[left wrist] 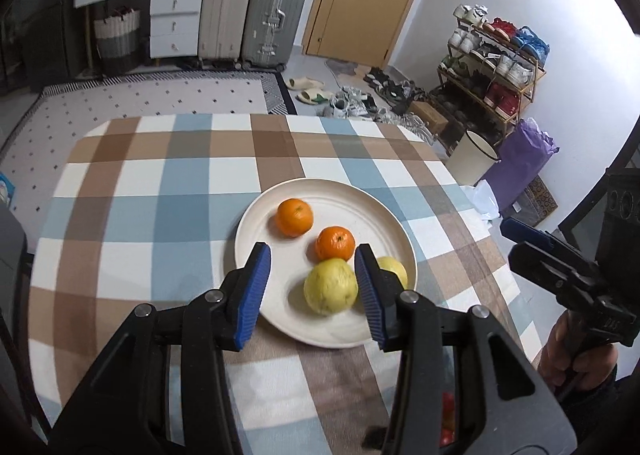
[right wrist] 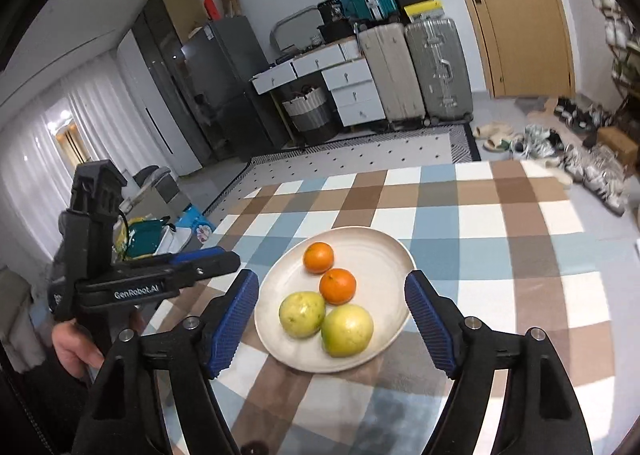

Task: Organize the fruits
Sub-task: 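Open both tools and withdraw them from the plate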

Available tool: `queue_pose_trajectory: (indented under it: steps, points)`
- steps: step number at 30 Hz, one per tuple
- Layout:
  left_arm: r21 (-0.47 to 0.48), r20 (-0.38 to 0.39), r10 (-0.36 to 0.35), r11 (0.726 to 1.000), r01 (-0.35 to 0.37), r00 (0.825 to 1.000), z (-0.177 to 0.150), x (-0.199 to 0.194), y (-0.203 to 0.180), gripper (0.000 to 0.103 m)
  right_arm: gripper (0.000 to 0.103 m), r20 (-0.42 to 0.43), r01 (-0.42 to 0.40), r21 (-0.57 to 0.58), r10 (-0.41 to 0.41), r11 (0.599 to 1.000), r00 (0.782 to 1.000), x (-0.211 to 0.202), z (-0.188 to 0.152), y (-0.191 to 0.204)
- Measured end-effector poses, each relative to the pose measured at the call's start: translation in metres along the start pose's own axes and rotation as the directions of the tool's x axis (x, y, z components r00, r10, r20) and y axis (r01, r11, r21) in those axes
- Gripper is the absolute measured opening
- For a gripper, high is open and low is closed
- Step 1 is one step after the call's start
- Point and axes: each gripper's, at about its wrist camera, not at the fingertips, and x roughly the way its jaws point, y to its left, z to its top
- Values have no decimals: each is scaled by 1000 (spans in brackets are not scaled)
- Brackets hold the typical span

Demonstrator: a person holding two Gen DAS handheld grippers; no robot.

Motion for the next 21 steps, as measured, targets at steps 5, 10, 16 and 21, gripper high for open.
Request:
queue_pose_trajectory:
  steps: [5, 10, 16, 21]
  points:
    - [30, 36, 33, 999, -34, 999, -21, -30, -16, 49, 84, 18, -4, -25, 4, 1000, 1000, -21, -20, 14]
    - [55, 60, 42, 997, -45, 997, -47, -55, -40, 57, 84, 49, 9, -64, -6, 998, 999, -41, -40, 30]
    - [74, 101, 76, 994, -84, 992, -78, -80, -59, 80, 89, 75, 23, -93, -16, 995, 997, -61, -65, 45]
    - [47, 91, 84, 995, -89, 992, -108, -95, -63, 83, 91, 86, 32, -97, -23, 995, 996, -75, -84, 53]
